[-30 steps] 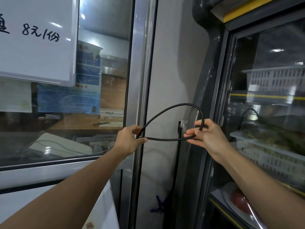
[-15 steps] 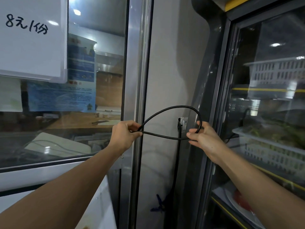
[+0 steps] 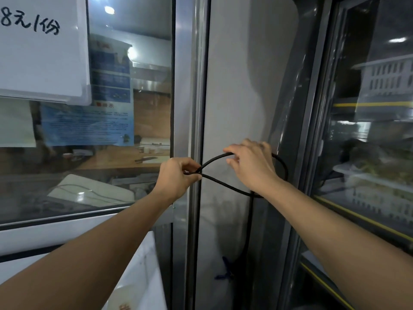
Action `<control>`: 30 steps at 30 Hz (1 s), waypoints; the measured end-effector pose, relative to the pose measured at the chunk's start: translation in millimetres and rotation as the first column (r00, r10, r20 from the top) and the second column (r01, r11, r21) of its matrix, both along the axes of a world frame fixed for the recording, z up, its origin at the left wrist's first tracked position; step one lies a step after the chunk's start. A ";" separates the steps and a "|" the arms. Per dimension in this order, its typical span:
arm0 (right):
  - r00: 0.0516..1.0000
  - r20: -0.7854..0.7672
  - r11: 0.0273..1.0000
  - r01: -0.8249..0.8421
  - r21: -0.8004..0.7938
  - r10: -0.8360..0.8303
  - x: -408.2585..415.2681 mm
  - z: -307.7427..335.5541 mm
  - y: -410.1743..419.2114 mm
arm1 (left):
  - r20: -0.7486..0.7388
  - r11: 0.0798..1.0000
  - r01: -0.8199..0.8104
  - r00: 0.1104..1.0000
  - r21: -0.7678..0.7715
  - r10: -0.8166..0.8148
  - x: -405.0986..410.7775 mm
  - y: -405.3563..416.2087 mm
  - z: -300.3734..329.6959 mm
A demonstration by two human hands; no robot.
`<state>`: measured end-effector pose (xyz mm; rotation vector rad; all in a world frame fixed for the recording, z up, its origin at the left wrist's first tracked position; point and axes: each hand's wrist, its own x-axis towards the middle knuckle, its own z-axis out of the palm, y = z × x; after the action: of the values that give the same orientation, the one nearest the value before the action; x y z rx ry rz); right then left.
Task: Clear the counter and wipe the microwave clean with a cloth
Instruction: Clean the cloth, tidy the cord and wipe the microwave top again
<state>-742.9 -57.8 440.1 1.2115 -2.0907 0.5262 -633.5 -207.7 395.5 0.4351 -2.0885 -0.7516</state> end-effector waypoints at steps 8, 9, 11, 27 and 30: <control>0.943 0.311 0.980 -0.061 -0.189 0.119 -21.9 -26.5 12.3 | 0.186 0.999 -0.014 0.982 -0.032 0.020 -9.4 -23.6 -32.3; 0.935 0.334 0.978 -0.057 -0.199 0.122 -25.2 -31.0 13.5 | 0.209 1.000 -0.007 0.978 -0.024 0.011 -9.6 -26.8 -36.6; 0.917 0.378 0.971 -0.040 -0.236 0.129 -31.6 -41.1 15.3 | 0.245 1.000 0.006 0.970 -0.013 -0.002 -9.8 -31.7 -42.4; 0.955 0.283 0.983 -0.131 0.127 0.091 -4.8 -82.1 -57.0 | 0.308 0.993 0.056 0.951 -0.105 -0.021 -12.6 -38.2 -52.1; 0.897 0.418 0.986 -0.168 0.022 0.144 -9.5 -91.5 -55.3 | 0.369 0.992 0.033 0.929 -0.124 0.015 -10.3 -47.5 -59.1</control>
<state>-752.4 -113.1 348.6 1.4056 -2.3829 0.8685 -643.8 -255.2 336.3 0.5286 -2.4762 -0.5671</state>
